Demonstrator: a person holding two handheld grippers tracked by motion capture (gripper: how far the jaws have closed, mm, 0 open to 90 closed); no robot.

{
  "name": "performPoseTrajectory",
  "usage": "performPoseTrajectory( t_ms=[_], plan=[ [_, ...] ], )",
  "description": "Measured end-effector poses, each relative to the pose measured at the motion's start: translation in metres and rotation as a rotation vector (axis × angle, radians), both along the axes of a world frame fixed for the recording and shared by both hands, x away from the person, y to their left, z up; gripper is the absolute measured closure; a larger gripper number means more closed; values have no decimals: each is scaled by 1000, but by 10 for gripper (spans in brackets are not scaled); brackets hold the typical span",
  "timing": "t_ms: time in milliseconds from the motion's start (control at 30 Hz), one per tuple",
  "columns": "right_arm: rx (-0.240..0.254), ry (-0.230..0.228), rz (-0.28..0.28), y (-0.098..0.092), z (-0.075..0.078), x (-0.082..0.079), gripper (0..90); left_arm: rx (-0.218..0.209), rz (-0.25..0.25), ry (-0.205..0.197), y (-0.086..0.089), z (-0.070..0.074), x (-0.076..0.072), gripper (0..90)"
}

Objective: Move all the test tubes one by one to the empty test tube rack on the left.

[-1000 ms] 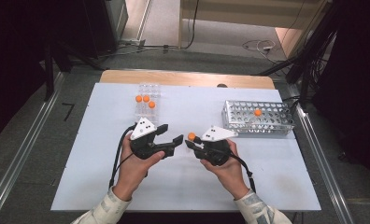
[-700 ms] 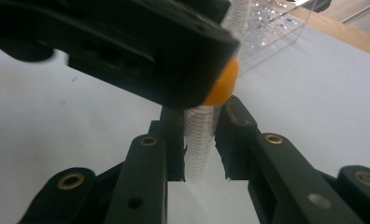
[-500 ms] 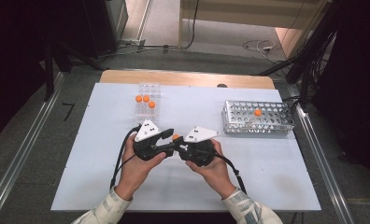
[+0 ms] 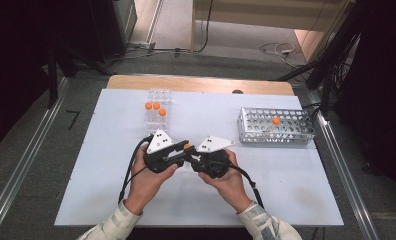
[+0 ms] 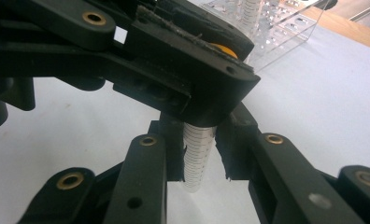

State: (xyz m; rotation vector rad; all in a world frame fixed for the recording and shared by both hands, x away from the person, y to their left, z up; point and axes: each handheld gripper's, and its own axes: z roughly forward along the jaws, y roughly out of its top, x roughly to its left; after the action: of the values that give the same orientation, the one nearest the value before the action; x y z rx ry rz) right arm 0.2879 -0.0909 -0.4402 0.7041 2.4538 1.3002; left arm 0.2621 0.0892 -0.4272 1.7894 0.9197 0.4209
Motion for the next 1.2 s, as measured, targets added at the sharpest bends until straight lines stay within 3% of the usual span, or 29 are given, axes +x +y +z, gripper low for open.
performPoseTrajectory(
  t_ms=[67,300,433,667,1200],
  plan=[
    [-2,4,2,0,0,0,665,-2,1,0,-1,0,1,698],
    [-1,26,-11,-1,-2,1,372,-17,22,-4,5,3,4,699],
    [-6,53,-27,-6,-3,4,287,-26,40,-4,10,5,7,699],
    [8,74,-46,-17,-3,8,264,-45,68,-7,20,9,12,699],
    [17,61,-57,-24,-1,9,264,-83,111,0,38,16,18,699]
  ],
)
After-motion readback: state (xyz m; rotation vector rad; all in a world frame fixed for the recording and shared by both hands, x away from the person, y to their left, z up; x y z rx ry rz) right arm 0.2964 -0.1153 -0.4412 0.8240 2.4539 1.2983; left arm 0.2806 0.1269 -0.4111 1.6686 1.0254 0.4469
